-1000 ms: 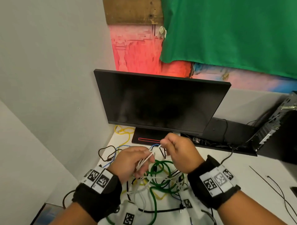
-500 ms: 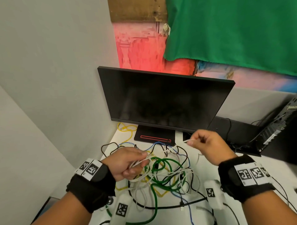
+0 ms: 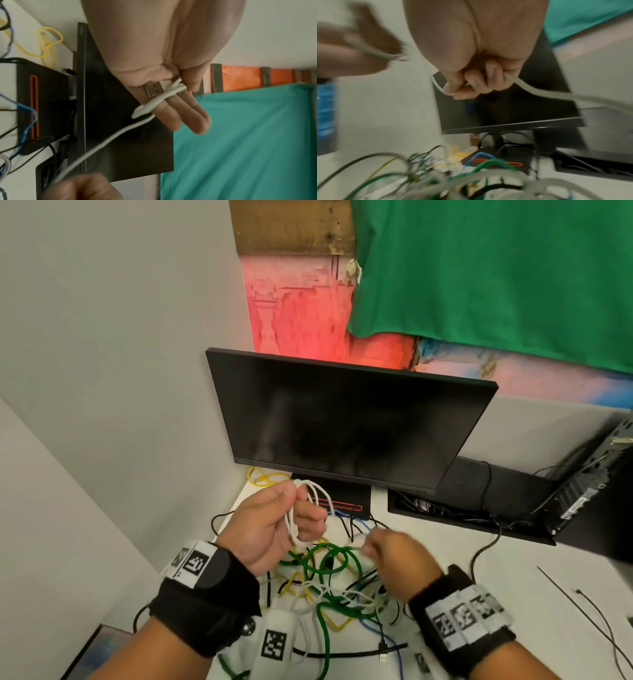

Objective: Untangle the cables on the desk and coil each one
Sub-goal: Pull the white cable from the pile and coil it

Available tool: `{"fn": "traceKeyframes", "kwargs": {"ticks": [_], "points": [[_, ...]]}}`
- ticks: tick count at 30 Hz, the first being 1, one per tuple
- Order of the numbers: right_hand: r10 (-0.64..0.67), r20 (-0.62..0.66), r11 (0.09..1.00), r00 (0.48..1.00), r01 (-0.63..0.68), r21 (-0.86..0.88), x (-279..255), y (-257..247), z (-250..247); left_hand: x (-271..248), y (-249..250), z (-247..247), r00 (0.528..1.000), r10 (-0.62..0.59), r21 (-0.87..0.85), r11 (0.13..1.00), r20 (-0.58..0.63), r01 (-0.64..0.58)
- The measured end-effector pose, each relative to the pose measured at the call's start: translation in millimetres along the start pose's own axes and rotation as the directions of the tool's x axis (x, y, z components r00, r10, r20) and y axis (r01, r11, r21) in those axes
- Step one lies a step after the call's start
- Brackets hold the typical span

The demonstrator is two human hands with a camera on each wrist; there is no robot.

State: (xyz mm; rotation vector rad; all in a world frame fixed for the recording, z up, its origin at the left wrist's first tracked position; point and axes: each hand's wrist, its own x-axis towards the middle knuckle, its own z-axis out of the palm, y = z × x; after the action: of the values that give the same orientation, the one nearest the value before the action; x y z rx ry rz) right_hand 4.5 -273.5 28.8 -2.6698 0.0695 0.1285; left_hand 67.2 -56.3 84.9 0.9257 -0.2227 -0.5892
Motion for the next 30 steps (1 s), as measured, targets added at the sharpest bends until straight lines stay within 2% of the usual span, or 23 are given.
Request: {"fn": "traceKeyframes", "kwargs": {"ticks": [2,4,6,8,11,14,16,17,19,21,24,25,26,28,30], "points": [[-0.16,0.187,0.987,0.969,0.163,-0.002,-11,-24,10,9,-5,6,0.995,0.081,0.036,0.996,-0.052,-0.079],[-0.289,0.228,0.957,0.93,0.271,0.108,-19,-44,6,15,-12,10,0.989,0.123,0.206,0.973,-0.086,-0.104],[-0.378,0.213,0.914,0.901,0.327,0.239,-22,-57,-8,18,-21,12,0.988,0.136,0.458,0.885,-0.075,-0.087],[-0.419,0.146,0.861,0.896,0.342,0.375,-24,-62,-24,18,-31,14,0.992,0.125,0.631,0.771,-0.019,-0.085],[-0.411,0.077,0.801,0.908,0.32,0.505,-23,-58,-42,13,-35,16,0.995,0.096,0.692,0.72,-0.014,-0.06],[-0.363,0.012,0.8,0.932,0.305,0.516,-11,-46,-59,6,-29,18,0.993,-0.106,0.657,0.752,0.053,0.045],[-0.268,-0.055,0.868,0.962,0.266,0.42,1,-31,-69,0,-23,16,0.97,-0.219,0.616,0.78,0.108,0.107],[-0.227,-0.04,0.89,0.973,0.224,0.397,7,-22,-73,-2,-18,14,0.962,-0.243,0.563,0.816,0.125,0.133],[-0.16,0.091,0.902,0.983,0.108,0.417,18,2,-77,-4,-2,5,0.962,-0.243,0.43,0.887,0.128,0.167],[-0.113,0.206,0.885,0.972,0.004,0.466,23,27,-79,-4,19,-7,0.98,-0.172,0.343,0.93,0.096,0.13],[-0.128,0.28,0.749,0.951,-0.092,0.656,23,54,-92,-7,43,-20,0.994,-0.075,0.257,0.965,0.078,0.053],[-0.125,0.285,0.733,0.95,-0.105,0.672,25,59,-97,-7,47,-22,0.995,-0.051,0.224,0.974,0.091,0.03],[-0.098,0.276,0.781,0.956,-0.098,0.617,27,63,-101,-8,52,-23,0.994,-0.026,0.178,0.984,0.102,0.007],[-0.006,0.234,0.956,0.972,-0.062,0.286,34,68,-98,-8,63,-23,0.993,0.036,0.07,0.997,0.109,-0.044],[0.076,0.16,0.997,0.984,-0.072,-0.032,37,72,-79,-7,78,-27,0.987,0.116,-0.025,0.993,0.107,-0.114]]}}
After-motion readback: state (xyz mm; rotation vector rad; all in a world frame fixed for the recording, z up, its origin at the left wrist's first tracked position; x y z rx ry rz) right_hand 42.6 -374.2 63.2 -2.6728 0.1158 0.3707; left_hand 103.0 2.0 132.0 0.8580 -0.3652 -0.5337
